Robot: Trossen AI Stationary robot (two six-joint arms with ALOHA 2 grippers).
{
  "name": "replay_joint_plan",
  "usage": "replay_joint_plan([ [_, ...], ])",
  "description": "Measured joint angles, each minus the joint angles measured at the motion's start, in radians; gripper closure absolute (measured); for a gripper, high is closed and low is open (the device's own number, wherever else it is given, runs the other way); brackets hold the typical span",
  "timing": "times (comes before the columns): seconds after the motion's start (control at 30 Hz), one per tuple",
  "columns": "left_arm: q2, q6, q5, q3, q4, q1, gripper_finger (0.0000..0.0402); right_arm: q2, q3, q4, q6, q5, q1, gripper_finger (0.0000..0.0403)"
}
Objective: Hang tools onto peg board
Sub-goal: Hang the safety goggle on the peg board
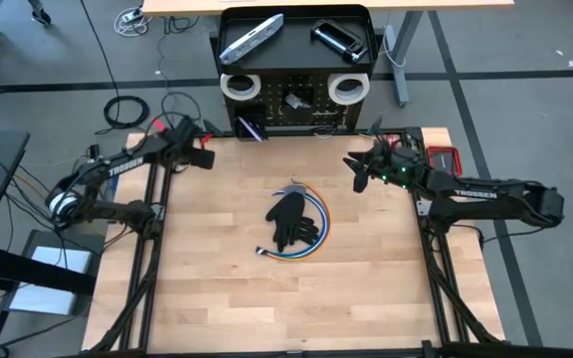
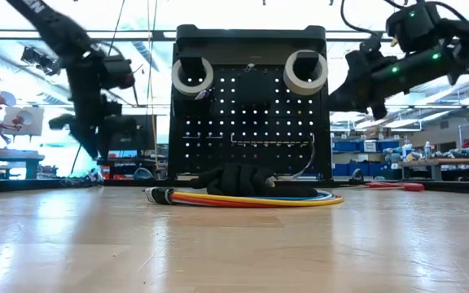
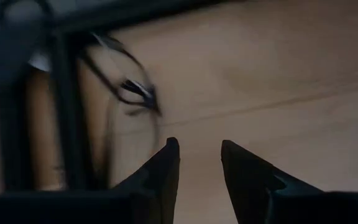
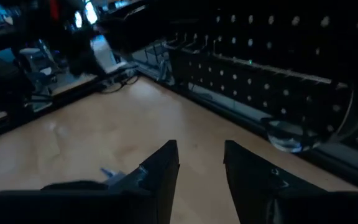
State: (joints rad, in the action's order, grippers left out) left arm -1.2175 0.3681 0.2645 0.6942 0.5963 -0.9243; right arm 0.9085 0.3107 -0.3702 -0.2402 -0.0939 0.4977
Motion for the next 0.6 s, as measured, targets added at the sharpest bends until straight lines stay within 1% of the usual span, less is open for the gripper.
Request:
replay_joint_plan([
  [0.03, -0.01, -0.008, 0.02, 0.04, 0.054, -0.005, 0.0274, -0.008, 0.0, 0.022, -0.005, -0.019, -0.018, 0.0261],
  [0.07, -0.024, -0.019, 0.018, 0.076, 0.095, -0.015, 0.0274, -0.013, 0.0, 0.034, -0.013, -0.036, -0.034, 0.0261],
  [0.17, -0.073, -0.028, -0.03, 0.137, 0.165, -0.053, 0.0274, -0.015, 0.0, 0.054, -0.023, -0.072, -0.077, 0.0261],
  [0.3, -0.155, -0.016, -0.006, 0.161, 0.158, -0.058, 0.0274, -0.012, 0.0, 0.057, -0.031, -0.075, -0.128, 0.0261],
  [0.43, -0.235, 0.024, 0.035, 0.199, 0.169, -0.058, 0.0274, -0.019, 0.0, 0.061, -0.029, -0.074, -0.206, 0.0261],
  [0.6, -0.326, 0.017, 0.007, 0.309, 0.33, -0.068, 0.0275, -0.046, 0.0, 0.116, -0.022, -0.074, -0.324, 0.0261],
])
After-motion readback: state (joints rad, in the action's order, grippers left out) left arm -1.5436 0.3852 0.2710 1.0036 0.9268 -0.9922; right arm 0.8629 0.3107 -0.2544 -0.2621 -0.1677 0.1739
